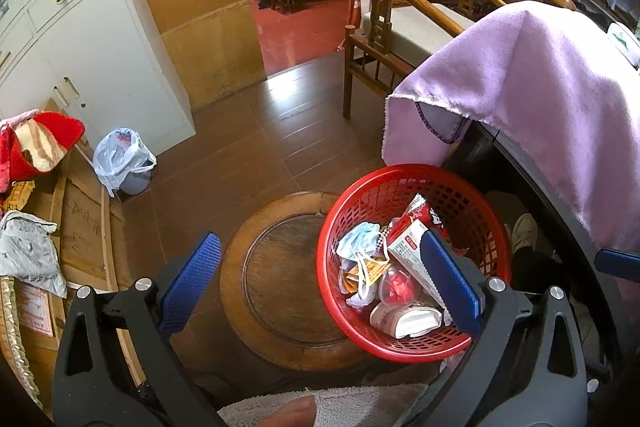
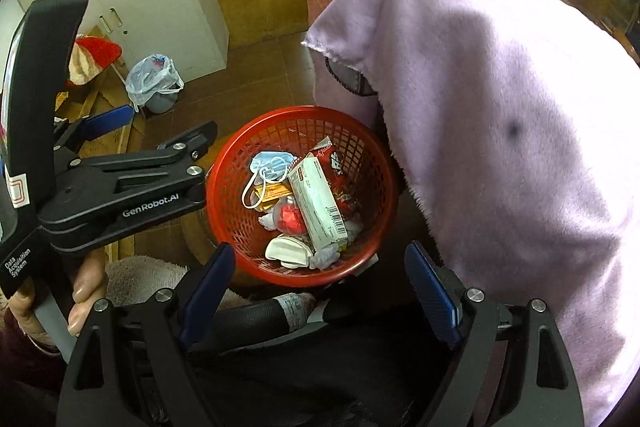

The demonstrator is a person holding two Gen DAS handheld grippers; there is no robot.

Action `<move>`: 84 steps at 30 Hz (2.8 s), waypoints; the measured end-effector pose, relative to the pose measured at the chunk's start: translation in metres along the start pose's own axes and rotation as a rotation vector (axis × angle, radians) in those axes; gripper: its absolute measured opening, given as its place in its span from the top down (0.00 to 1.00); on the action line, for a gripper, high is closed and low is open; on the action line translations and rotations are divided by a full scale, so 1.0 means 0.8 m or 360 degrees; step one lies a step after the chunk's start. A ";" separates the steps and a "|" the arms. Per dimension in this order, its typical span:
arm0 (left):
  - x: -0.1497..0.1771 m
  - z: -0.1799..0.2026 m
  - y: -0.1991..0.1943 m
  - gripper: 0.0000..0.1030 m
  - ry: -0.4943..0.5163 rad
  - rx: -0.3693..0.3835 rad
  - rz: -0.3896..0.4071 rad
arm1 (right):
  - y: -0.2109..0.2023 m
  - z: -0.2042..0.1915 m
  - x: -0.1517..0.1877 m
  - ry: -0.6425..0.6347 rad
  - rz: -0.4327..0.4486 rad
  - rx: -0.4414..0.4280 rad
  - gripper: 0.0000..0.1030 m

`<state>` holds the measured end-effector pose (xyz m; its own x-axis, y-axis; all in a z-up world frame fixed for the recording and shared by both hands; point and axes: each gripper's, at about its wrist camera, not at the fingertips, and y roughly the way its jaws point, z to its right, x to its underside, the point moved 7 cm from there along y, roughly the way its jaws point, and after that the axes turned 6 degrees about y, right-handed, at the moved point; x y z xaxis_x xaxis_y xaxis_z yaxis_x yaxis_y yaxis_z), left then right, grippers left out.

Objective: Collect trash

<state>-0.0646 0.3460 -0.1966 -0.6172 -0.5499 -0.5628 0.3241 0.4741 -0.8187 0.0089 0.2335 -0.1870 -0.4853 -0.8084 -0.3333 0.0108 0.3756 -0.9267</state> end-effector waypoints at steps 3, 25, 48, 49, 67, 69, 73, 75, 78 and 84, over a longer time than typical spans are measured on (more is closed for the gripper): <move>0.001 0.001 0.000 0.07 0.0008 0.0007 -0.0002 | 0.001 -0.001 0.001 -0.0003 -0.0002 -0.0001 0.17; 0.001 0.015 0.002 0.07 0.0065 0.0040 -0.0021 | 0.006 0.001 0.004 0.0011 -0.0026 -0.0013 0.17; -0.001 0.020 -0.001 0.07 0.0081 0.0076 0.0001 | 0.004 0.004 0.004 0.0022 -0.0014 -0.0010 0.17; -0.001 0.020 -0.001 0.07 0.0081 0.0077 0.0000 | 0.004 0.004 0.004 0.0022 -0.0015 -0.0011 0.17; -0.002 0.019 -0.002 0.07 0.0081 0.0066 -0.0003 | 0.002 0.005 0.004 0.0033 -0.0008 -0.0011 0.17; -0.002 0.020 -0.003 0.07 0.0080 0.0065 -0.0003 | 0.002 0.004 0.004 0.0034 -0.0008 -0.0012 0.17; -0.002 0.020 -0.003 0.07 0.0084 0.0067 -0.0002 | 0.001 0.004 0.004 0.0036 -0.0003 -0.0011 0.17; -0.003 0.020 -0.003 0.07 0.0088 0.0061 0.0000 | 0.001 0.005 0.004 0.0036 -0.0004 -0.0012 0.17; -0.003 0.019 -0.003 0.07 0.0085 0.0063 -0.0003 | 0.001 0.005 0.003 0.0036 -0.0002 -0.0012 0.17; -0.004 0.018 -0.003 0.07 0.0085 0.0072 -0.0009 | 0.002 0.005 0.004 0.0038 -0.0004 -0.0015 0.17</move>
<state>-0.0535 0.3364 -0.1944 -0.6560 -0.5144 -0.5523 0.3518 0.4390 -0.8268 0.0107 0.2296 -0.1900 -0.5058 -0.7983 -0.3268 0.0017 0.3779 -0.9258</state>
